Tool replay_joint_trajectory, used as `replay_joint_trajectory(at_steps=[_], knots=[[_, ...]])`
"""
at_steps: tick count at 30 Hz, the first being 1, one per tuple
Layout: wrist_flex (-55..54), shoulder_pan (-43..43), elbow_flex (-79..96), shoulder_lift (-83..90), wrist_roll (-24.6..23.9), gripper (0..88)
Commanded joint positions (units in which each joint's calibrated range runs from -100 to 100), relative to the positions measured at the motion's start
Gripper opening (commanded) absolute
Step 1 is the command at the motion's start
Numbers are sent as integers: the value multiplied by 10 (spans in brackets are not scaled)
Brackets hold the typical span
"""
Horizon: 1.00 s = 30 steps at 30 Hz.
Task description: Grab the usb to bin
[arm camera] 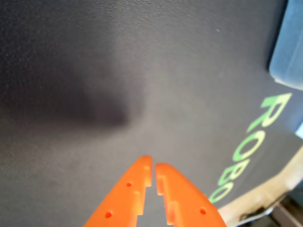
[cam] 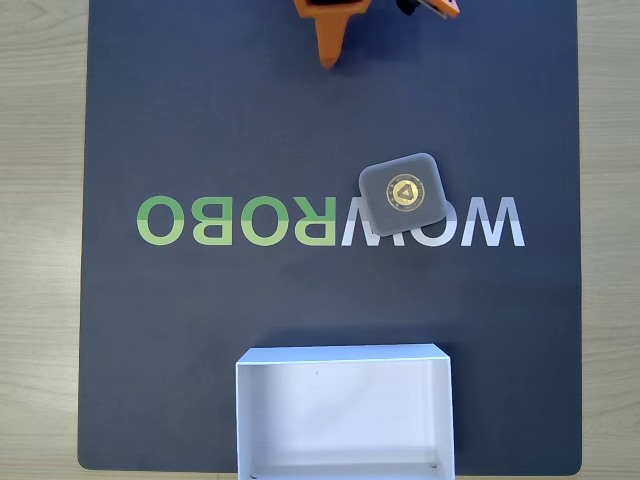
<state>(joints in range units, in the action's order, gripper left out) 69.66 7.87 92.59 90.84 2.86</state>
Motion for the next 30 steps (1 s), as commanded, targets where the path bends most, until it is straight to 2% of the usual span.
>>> replay_joint_trajectory(at_steps=[1, 14, 24, 30], knots=[[-9, 5, -23, -9, -1, 9], [-63, 4, -52, -114, 2, 9], [-176, -5, -199, -291, -2, 9], [-178, -6, -330, -422, -2, 14]])
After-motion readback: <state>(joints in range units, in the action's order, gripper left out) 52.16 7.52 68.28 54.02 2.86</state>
